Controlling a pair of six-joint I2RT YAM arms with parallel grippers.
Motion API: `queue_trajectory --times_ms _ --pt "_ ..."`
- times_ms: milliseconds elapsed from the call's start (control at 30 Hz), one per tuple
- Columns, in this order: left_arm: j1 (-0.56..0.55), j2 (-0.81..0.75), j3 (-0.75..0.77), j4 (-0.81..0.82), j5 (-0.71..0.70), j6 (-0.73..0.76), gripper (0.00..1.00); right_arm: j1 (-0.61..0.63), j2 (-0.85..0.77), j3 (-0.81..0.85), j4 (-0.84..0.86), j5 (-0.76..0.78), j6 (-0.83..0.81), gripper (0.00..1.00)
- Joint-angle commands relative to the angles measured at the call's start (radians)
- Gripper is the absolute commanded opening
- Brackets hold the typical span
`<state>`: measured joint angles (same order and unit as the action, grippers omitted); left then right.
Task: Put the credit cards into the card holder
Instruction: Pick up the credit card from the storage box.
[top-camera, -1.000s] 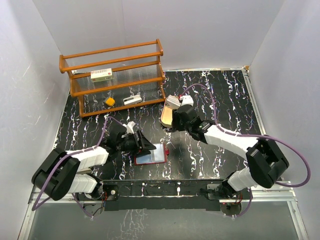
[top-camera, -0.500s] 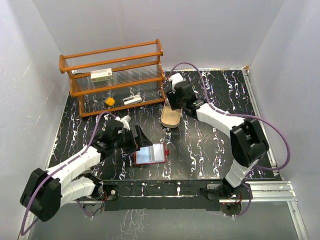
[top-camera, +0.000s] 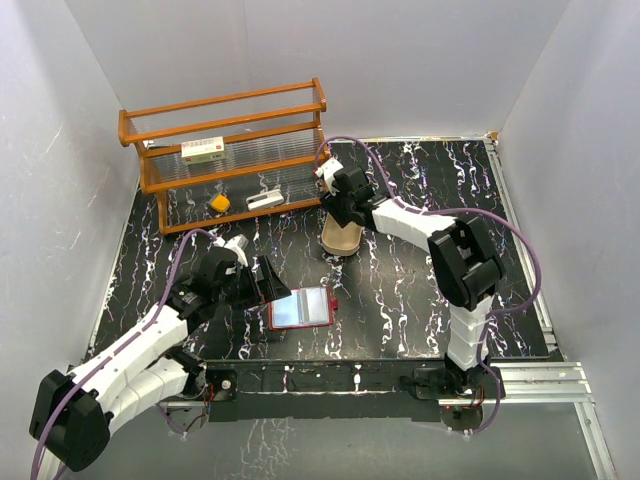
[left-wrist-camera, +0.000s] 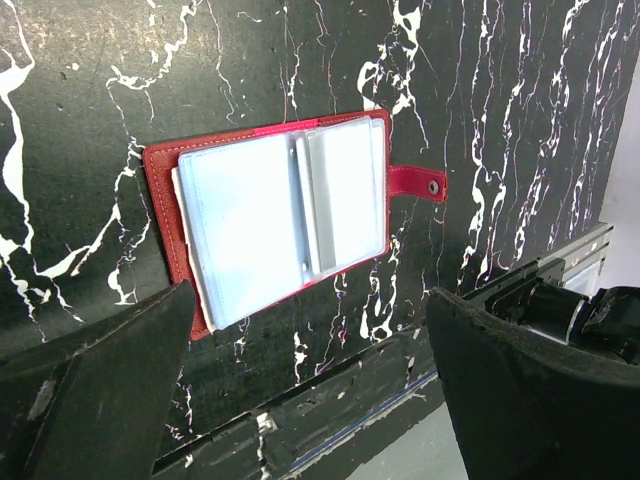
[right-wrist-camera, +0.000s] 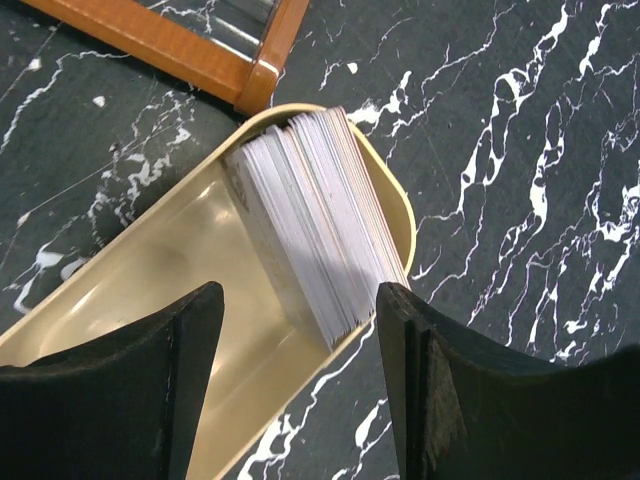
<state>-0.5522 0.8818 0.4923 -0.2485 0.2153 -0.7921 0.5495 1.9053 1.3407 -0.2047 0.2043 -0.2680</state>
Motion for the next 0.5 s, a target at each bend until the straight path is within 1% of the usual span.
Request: queue_trajectory --times_ms 0,167,300,467 --pt "-0.004 -0.024 0.015 -0.037 -0.021 0.008 0.99 -0.005 0.054 0.106 0.003 0.063 -0.05 0.61" --pt "-0.004 -0.011 0.011 -0.027 -0.011 0.004 0.99 -0.005 0.083 0.132 0.018 0.094 -0.081 0.58" --pt "-0.003 0.0 0.008 -0.019 -0.006 0.002 0.99 -0.007 0.11 0.168 -0.008 0.119 -0.096 0.53" --pt "-0.004 0.008 -0.01 -0.012 -0.013 -0.003 0.99 -0.008 0.095 0.164 -0.005 0.119 -0.1 0.46"
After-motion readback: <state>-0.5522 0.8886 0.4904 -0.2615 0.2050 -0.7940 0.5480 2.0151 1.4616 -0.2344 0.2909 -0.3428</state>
